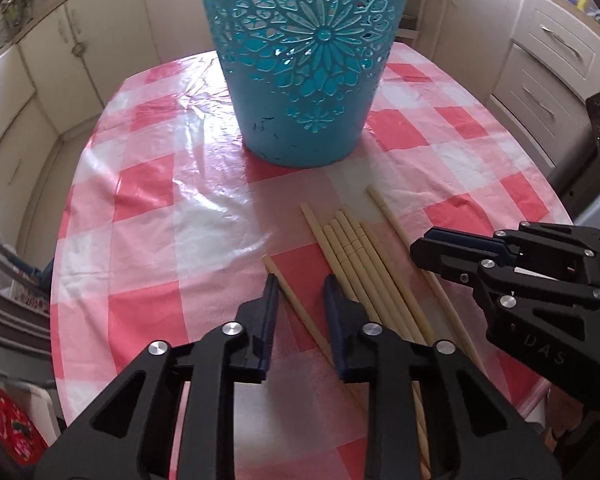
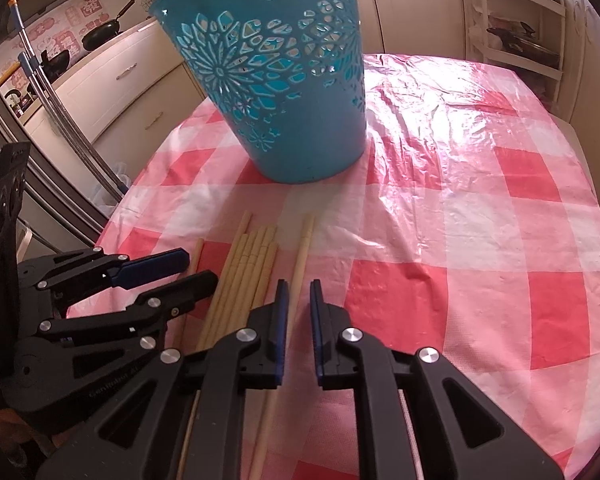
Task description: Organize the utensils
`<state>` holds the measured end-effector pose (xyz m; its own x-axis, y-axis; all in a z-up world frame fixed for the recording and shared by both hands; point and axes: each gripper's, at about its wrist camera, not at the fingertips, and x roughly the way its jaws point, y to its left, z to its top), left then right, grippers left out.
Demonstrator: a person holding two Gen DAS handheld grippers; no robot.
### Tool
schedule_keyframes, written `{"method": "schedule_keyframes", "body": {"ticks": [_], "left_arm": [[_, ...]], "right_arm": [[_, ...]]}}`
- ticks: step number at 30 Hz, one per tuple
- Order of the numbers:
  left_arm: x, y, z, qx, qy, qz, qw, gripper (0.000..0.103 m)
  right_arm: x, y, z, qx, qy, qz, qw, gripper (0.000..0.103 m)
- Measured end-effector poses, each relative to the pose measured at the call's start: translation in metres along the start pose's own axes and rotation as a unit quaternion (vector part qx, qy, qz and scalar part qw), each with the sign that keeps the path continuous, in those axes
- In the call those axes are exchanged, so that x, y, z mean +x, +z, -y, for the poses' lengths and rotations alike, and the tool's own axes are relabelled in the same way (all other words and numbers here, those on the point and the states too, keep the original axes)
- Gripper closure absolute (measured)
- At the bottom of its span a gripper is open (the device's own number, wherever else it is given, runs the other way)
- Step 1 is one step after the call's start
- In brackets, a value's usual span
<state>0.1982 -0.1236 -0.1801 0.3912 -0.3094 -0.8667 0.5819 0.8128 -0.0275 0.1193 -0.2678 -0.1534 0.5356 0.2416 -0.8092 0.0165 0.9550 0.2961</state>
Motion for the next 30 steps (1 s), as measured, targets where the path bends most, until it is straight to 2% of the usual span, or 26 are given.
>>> {"method": "schedule_keyframes", "body": {"ticks": [2,5,6,14,19,21,27,30], "left_arm": [[0.001,0.004,-0.004,0.024,-0.013,-0.003,0.9996,0.095],[0.000,0.006,-0.001,0.073,-0.017,-0.007,0.9971,0.097],[0.000,0.007,-0.001,0.075,-0.017,-0.009,0.9970,0.097],[0.005,0.006,-0.012,0.004,0.012,-0.005,0.9999,0.097],[0.005,0.005,-0.022,-0.034,0.032,0.004,0.9989,0.097],[0.004,0.004,-0.026,-0.046,0.030,0.005,0.9985,0.097],[0.004,0.002,-0.028,-0.050,0.032,0.005,0.9982,0.094],[0.003,0.001,-0.026,-0.050,0.028,0.007,0.9983,0.085]], "right_arm": [[0.000,0.000,0.000,0.000,0.000,0.000,1.000,0.091],[0.000,0.000,0.000,0.001,0.001,0.000,1.000,0.091],[0.000,0.000,0.001,0.001,0.001,0.000,1.000,0.091],[0.001,0.001,0.002,0.000,-0.001,0.006,1.000,0.091],[0.003,0.002,-0.010,-0.051,-0.035,0.005,0.998,0.094],[0.003,0.004,-0.008,-0.052,-0.039,0.001,0.998,0.095],[0.007,0.007,-0.004,-0.041,-0.039,0.003,0.998,0.094],[0.008,0.008,-0.007,-0.043,-0.042,0.008,0.998,0.094]]}}
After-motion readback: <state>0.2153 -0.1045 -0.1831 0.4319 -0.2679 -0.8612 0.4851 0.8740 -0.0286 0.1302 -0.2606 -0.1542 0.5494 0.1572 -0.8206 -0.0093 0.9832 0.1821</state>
